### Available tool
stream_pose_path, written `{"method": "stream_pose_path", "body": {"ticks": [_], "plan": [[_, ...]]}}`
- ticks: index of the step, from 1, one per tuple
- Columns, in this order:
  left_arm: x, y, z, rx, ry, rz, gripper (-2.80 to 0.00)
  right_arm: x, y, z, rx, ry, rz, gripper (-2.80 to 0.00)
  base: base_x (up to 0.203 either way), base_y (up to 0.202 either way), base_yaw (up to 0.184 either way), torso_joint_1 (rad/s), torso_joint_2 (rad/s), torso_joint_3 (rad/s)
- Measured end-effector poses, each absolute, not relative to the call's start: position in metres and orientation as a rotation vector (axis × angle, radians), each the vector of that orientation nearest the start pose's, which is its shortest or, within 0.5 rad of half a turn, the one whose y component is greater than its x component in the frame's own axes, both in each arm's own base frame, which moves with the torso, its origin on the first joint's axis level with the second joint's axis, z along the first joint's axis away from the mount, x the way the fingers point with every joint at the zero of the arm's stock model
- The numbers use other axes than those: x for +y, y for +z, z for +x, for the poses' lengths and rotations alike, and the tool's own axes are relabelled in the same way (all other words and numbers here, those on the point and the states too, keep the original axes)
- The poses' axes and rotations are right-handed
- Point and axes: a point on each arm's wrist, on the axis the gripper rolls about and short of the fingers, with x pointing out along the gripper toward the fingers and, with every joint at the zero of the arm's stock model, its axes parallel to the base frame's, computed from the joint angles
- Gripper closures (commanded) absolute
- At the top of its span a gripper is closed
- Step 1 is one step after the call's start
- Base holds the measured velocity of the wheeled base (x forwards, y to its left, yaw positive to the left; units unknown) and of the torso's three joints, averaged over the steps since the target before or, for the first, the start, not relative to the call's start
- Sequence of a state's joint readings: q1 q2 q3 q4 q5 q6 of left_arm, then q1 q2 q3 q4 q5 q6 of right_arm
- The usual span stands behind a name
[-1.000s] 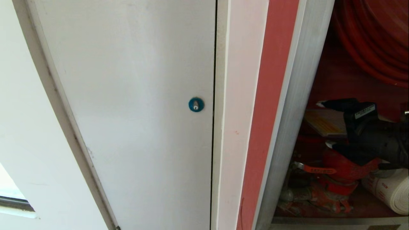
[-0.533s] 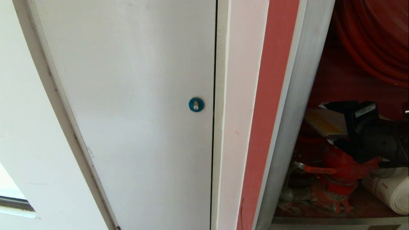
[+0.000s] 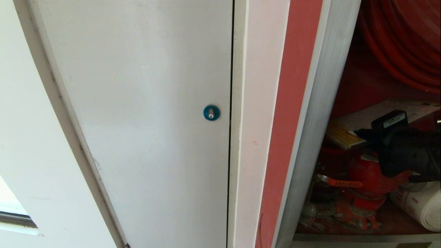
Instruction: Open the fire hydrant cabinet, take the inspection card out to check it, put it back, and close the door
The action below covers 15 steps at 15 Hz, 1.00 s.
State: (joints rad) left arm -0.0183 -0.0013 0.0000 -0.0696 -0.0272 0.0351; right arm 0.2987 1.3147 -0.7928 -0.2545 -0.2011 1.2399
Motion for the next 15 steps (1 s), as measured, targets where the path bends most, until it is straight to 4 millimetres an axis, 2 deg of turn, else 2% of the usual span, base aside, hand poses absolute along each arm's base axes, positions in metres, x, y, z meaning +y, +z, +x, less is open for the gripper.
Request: {"method": "stream_pose_path", "body": {"ticks": [4,9,12,15], "plan": [[0.0,0.083,-0.023,-0.073,-0.044,0.035,0.0,0.056,0.245,0.196,0.276,-0.054,1.164,0.0,0.0,0.0,0.0,0.0,0.0,0.0],[0.0,0.083,-0.023,-0.073,-0.044,0.035,0.0,0.049,0.254,0.166,0.26,0.0,1.148,0.0,0.0,0.0,0.0,0.0,0.0,0.0],[0.0,0.083,-0.023,-0.073,-0.045,0.035,0.0,0.041,0.266,0.131,0.234,0.092,1.138,0.0,0.0,0.0,0.0,0.0,0.0,0.0],[0.0,0.083,-0.023,-0.072,-0.044,0.035,0.0,0.029,0.276,0.081,0.233,0.26,1.05,0.0,0.0,0.0,0.0,0.0,0.0,0.0]]}}
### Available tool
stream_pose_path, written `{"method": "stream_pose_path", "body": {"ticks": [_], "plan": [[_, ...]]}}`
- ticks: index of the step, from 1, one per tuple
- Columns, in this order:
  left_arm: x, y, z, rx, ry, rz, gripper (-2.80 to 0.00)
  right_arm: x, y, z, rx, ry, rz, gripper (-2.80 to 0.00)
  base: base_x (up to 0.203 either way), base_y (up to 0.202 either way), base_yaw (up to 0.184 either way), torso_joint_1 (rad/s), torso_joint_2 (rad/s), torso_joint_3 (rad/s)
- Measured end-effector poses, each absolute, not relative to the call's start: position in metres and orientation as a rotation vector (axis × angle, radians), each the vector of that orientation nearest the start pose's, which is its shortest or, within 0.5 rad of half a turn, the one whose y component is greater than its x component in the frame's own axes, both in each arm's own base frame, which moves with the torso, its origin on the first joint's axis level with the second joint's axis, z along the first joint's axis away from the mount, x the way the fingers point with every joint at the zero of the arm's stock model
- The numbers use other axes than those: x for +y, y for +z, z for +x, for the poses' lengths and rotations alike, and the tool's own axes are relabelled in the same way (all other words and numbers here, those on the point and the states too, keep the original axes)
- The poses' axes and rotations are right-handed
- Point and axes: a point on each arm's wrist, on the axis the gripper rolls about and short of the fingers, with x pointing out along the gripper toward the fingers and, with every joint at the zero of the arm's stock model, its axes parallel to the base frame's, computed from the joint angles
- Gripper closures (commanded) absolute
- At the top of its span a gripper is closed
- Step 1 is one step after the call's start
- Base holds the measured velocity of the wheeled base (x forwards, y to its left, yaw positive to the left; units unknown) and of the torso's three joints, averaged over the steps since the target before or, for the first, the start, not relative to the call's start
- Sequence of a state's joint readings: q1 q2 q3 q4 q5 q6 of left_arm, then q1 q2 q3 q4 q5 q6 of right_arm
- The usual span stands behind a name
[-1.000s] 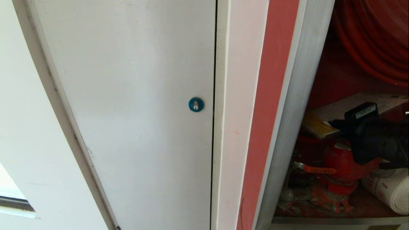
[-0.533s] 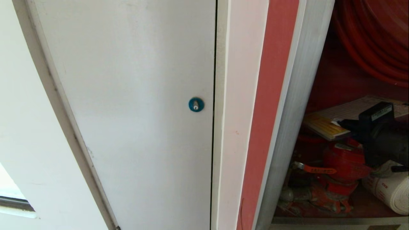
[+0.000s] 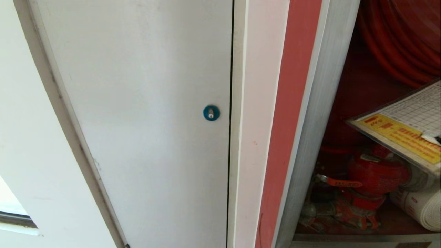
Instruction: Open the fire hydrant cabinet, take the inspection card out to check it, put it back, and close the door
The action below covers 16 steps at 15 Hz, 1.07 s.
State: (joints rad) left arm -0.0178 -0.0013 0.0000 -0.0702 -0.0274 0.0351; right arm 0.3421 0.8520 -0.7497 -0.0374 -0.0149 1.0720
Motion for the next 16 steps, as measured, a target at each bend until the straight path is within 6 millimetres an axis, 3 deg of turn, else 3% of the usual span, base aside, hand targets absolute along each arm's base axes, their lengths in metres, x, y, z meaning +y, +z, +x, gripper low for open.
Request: {"method": "stream_pose_path", "body": {"ticks": [4,7,12,16], "plan": [[0.0,0.083,-0.023,-0.072,-0.044,0.035,0.0,0.014,0.277,0.02,0.409,0.522,0.835,0.0,0.0,0.0,0.0,0.0,0.0,0.0],[0.0,0.083,-0.023,-0.072,-0.044,0.035,0.0,0.008,0.269,-0.007,0.48,0.703,0.656,0.0,0.0,0.0,0.0,0.0,0.0,0.0],[0.0,0.083,-0.023,-0.073,-0.044,0.035,0.0,0.008,0.254,-0.021,0.478,0.968,0.395,0.0,0.0,0.0,0.0,0.0,0.0,0.0],[0.0,0.083,-0.023,-0.072,-0.044,0.035,0.0,0.014,0.25,-0.007,0.463,1.048,0.242,0.0,0.0,0.0,0.0,0.0,0.0,0.0]]}}
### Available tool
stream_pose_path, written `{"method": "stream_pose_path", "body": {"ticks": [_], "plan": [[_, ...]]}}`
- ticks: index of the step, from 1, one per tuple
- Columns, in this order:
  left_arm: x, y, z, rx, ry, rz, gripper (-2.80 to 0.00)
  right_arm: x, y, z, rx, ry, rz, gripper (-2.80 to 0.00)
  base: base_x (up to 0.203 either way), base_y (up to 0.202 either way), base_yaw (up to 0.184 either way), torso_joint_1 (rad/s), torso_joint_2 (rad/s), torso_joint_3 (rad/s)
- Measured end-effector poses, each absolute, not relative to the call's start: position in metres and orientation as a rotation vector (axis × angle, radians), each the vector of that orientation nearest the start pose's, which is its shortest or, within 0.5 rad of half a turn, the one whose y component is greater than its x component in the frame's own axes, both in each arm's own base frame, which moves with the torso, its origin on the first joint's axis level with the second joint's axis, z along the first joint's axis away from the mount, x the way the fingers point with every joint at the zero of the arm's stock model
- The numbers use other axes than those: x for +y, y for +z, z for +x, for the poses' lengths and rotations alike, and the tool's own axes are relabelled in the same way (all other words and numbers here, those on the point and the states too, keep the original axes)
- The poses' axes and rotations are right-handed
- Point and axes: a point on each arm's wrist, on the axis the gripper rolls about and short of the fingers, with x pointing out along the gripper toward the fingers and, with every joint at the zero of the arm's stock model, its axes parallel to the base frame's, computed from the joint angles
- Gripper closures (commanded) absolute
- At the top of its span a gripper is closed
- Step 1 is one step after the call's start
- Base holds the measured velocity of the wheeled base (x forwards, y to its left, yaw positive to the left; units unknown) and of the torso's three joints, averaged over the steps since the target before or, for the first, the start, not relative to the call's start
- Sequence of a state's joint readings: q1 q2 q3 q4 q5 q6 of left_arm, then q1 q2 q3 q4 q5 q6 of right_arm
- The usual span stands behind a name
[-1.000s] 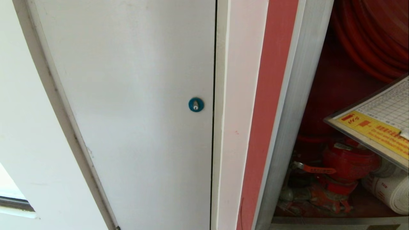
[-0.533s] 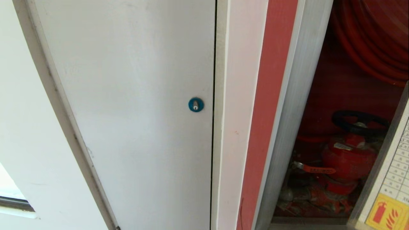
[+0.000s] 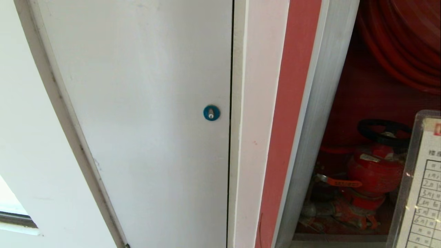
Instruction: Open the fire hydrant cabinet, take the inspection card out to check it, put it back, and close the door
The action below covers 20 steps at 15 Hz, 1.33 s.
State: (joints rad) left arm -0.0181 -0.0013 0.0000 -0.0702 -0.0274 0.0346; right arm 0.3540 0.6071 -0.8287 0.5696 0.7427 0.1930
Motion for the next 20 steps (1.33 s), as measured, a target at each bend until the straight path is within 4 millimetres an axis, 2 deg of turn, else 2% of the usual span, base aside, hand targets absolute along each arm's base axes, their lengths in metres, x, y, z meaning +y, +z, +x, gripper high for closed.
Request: {"method": "stream_pose_path", "body": {"ticks": [7,20], "plan": [[0.0,0.083,-0.023,-0.073,-0.044,0.035,0.0,0.024,0.252,0.02,0.463,1.104,0.091,0.0,0.0,0.0,0.0,0.0,0.0,0.0],[0.0,0.083,-0.023,-0.072,-0.044,0.035,0.0,0.058,0.283,0.073,0.481,1.254,0.019,0.0,0.0,0.0,0.0,0.0,0.0,0.0]]}}
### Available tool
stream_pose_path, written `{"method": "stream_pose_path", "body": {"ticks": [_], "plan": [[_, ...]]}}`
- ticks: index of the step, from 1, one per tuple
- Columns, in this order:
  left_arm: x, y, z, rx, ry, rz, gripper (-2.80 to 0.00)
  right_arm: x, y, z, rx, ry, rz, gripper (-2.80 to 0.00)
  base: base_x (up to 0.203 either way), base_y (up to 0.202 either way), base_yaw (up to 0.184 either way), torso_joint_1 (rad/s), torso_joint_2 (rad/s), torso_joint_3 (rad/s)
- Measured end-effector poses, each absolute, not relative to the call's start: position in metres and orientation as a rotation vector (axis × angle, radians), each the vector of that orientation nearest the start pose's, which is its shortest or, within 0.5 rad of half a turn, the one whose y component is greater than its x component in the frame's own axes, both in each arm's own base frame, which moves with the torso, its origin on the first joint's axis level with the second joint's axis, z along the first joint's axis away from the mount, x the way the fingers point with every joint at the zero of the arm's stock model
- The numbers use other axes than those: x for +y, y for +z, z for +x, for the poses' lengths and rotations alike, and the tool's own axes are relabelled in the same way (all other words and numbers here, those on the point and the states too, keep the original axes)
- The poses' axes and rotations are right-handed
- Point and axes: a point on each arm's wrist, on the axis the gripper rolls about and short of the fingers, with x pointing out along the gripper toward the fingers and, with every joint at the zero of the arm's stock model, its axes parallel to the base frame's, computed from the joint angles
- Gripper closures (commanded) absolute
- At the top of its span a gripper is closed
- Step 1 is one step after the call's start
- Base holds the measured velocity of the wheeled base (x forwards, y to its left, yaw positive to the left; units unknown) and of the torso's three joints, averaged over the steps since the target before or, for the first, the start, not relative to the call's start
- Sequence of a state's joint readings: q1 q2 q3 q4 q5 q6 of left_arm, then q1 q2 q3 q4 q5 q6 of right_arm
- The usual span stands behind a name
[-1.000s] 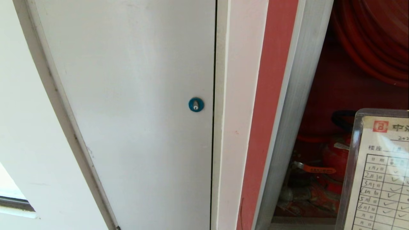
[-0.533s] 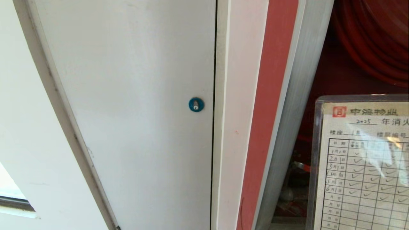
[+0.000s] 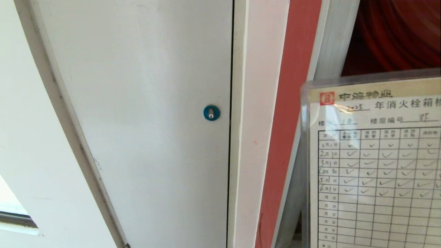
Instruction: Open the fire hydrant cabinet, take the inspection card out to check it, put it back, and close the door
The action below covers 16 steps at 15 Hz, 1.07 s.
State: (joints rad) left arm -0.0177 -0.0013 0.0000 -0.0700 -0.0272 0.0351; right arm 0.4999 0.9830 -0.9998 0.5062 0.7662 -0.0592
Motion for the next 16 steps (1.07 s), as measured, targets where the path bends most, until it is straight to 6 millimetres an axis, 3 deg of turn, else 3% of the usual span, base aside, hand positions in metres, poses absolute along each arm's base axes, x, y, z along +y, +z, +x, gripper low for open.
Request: {"method": "stream_pose_path", "body": {"ticks": [8,16], "plan": [[0.0,0.083,-0.023,-0.073,-0.044,0.035,0.0,0.102,0.296,0.117,0.385,1.351,0.01,0.0,0.0,0.0,0.0,0.0,0.0,0.0],[0.0,0.083,-0.023,-0.073,-0.044,0.035,0.0,0.142,0.301,0.124,0.353,1.421,0.122,0.0,0.0,0.0,0.0,0.0,0.0,0.0]]}}
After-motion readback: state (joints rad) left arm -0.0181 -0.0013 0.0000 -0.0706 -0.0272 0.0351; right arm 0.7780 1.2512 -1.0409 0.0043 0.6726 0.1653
